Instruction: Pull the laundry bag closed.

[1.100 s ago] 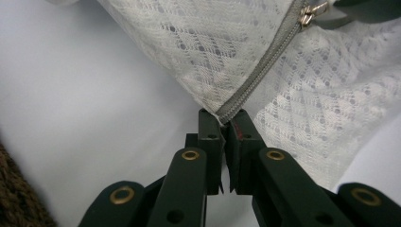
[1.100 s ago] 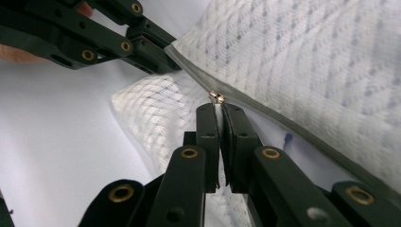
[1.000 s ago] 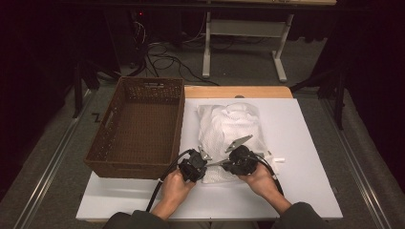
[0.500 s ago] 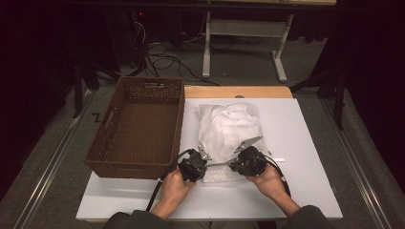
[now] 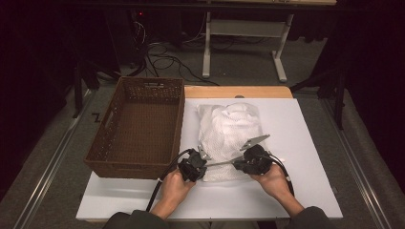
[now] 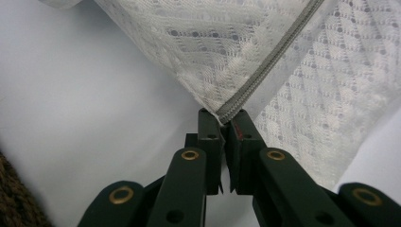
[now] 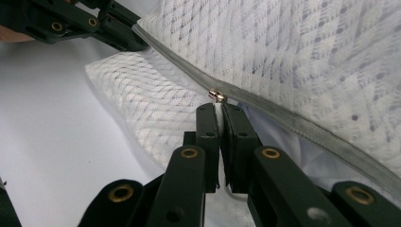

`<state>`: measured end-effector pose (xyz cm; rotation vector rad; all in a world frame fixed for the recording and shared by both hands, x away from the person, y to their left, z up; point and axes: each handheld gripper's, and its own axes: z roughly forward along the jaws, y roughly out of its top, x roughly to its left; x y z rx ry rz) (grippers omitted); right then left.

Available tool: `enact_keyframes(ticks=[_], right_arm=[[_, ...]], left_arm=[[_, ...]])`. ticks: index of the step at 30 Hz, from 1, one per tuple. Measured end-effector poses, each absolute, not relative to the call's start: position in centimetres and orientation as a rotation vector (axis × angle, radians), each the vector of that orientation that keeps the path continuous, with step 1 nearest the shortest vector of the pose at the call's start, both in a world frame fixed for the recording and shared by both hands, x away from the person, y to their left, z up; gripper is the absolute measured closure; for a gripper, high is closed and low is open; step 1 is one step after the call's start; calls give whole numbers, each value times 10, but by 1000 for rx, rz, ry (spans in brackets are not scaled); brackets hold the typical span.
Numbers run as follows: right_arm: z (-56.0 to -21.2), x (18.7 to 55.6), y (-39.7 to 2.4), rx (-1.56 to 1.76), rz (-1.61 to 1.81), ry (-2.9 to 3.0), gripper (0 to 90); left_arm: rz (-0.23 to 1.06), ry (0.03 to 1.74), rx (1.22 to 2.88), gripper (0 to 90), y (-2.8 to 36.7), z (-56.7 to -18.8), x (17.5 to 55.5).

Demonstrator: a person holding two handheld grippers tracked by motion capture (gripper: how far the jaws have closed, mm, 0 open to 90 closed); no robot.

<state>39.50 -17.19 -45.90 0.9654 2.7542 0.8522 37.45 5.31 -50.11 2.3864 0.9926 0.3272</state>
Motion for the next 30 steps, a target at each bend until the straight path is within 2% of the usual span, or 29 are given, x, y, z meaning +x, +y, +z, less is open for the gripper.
enact_keyframes(ticks=[30], right_arm=[[-459, 395, -199, 1029, 894, 2716, 872]], left_arm=[[303, 1009, 2366, 844, 55, -502, 375]])
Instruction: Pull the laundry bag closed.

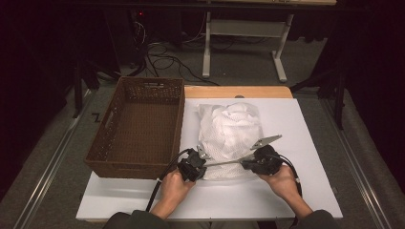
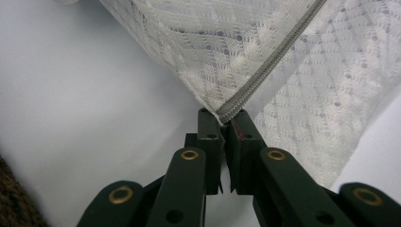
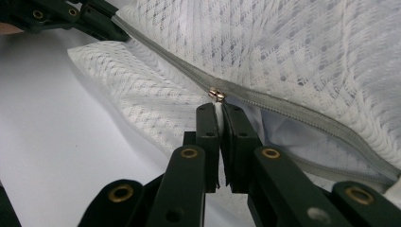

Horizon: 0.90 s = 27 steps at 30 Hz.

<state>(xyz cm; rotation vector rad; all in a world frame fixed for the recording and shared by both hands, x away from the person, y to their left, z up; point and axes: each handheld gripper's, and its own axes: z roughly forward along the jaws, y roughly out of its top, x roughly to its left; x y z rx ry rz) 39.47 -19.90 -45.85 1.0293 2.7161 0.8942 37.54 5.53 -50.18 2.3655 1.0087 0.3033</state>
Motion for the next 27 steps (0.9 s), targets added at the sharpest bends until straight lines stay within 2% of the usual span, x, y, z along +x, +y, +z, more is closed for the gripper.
enact_keyframes(ticks=[27], right_arm=[[-455, 389, -228, 1076, 884, 2647, 872]], left_arm=[[263, 1027, 2339, 844, 58, -503, 378]])
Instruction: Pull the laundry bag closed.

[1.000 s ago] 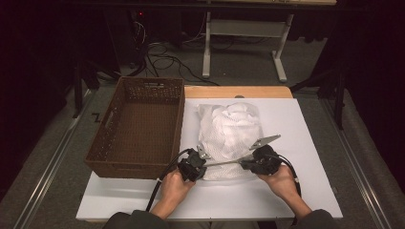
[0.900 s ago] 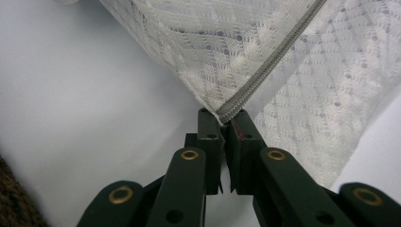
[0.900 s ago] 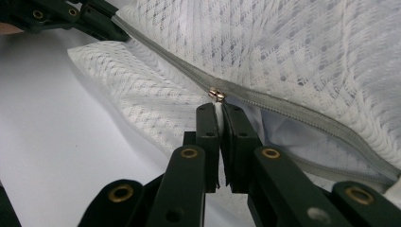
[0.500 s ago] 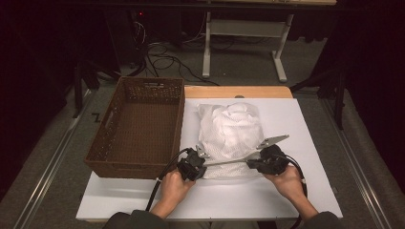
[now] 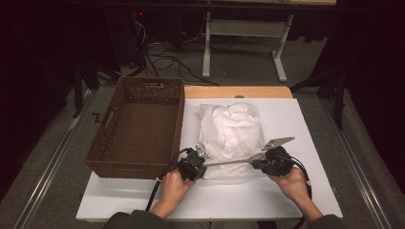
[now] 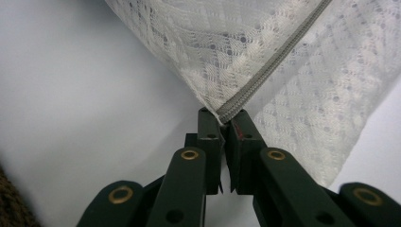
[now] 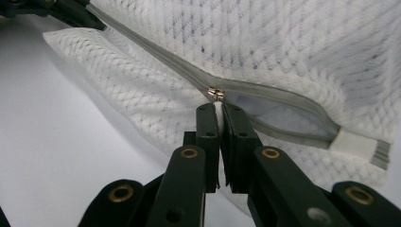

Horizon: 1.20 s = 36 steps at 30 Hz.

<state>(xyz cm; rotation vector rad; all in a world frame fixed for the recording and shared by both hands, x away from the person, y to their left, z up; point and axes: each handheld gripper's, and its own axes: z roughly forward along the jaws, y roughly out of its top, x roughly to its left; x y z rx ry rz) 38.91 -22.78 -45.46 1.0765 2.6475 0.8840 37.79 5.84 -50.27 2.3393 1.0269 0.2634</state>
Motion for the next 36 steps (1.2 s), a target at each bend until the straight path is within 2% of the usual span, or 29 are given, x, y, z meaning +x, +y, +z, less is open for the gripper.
enact_keyframes(ticks=[11, 36], right_arm=[[-456, 387, -253, 1148, 911, 2592, 872], [-458, 396, -272, 1229, 899, 2524, 871]], left_arm=[[265, 1029, 2317, 845, 60, -504, 376], [288, 1030, 2310, 844, 59, -505, 374]])
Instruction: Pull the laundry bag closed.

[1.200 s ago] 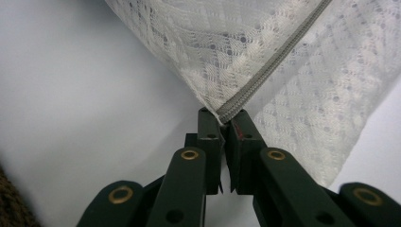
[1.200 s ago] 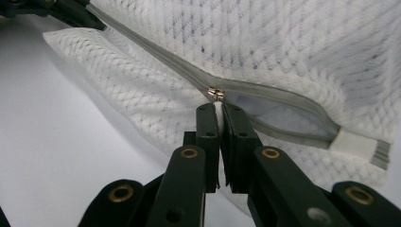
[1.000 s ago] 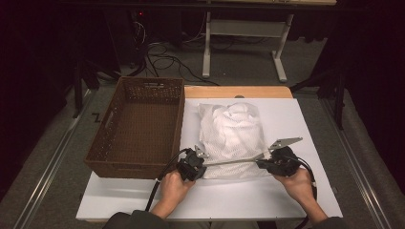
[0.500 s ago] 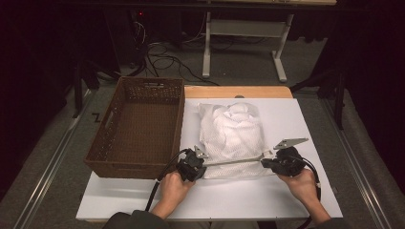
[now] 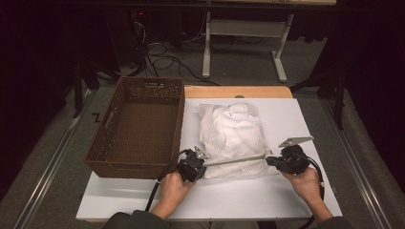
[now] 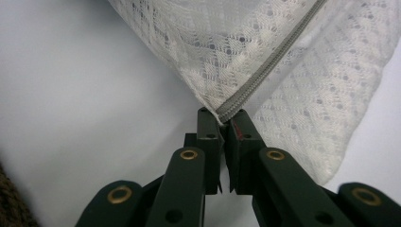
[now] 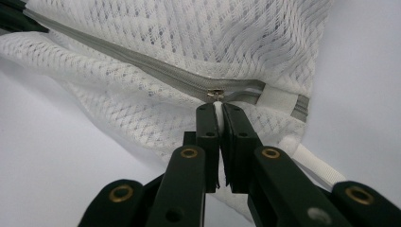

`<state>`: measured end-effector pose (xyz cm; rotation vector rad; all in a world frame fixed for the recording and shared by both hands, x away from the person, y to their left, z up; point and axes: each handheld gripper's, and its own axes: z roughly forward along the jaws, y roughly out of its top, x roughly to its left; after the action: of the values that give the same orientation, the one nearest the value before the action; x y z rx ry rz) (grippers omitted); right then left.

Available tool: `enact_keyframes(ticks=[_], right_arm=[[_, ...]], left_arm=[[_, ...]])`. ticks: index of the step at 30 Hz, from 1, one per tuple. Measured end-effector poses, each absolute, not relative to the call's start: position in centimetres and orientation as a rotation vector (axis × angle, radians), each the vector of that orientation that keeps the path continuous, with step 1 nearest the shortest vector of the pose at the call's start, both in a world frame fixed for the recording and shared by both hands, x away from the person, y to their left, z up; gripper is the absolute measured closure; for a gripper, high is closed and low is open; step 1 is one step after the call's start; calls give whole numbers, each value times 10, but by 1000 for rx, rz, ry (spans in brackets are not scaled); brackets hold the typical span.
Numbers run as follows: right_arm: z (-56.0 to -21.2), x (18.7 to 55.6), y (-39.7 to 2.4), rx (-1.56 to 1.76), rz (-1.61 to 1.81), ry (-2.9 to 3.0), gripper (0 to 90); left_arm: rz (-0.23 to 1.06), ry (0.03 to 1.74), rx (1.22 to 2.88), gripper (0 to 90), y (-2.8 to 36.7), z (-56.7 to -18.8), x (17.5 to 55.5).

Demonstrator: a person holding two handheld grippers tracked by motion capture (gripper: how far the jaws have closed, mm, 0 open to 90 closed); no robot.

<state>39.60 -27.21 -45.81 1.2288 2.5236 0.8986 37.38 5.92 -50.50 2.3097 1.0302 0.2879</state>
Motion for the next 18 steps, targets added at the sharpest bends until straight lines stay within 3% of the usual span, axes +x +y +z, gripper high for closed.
enact_keyframes(ticks=[18], right_arm=[[-462, 402, -281, 1285, 896, 2485, 871]], left_arm=[[444, 1061, 2389, 853, 56, -501, 365]])
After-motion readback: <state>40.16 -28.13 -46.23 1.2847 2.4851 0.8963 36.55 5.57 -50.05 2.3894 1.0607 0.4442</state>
